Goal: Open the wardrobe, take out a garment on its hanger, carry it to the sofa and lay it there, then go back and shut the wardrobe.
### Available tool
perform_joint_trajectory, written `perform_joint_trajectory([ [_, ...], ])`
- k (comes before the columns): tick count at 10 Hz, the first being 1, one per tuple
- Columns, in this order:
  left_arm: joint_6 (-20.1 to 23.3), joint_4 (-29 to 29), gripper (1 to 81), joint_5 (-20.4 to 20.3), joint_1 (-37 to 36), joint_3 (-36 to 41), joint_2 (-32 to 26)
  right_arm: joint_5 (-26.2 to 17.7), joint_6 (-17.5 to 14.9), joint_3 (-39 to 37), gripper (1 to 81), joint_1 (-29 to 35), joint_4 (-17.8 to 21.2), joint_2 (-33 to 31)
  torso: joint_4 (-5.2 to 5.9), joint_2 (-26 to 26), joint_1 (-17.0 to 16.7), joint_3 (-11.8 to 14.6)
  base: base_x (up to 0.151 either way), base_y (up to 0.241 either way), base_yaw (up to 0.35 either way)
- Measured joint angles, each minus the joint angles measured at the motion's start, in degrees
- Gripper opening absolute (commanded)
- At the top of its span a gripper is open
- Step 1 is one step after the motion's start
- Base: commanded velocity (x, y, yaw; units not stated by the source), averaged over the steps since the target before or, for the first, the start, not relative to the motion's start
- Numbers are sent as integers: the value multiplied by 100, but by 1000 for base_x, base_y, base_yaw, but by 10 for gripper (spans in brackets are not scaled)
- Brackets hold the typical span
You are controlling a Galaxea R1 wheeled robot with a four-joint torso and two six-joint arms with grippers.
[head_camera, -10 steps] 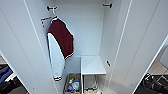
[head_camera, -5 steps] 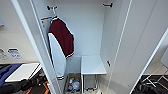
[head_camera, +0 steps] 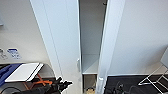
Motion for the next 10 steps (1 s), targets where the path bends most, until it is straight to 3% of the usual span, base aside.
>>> perform_joint_trajectory([
  [6,6,1172,811,55,1465,-502,306,-41,2,-1414,811,-1158,-901,417,0,0,0,-2,0,0,0],
  [8,6,1685,811,35,2111,-719,469,-107,2,-1952,811,-1597,-1438,458,0,0,0,-2,0,0,0],
  [10,4,2128,811,-288,2881,-1180,814,-118,0,-2622,811,-2183,-2029,789,0,0,0,0,0,0,0],
])
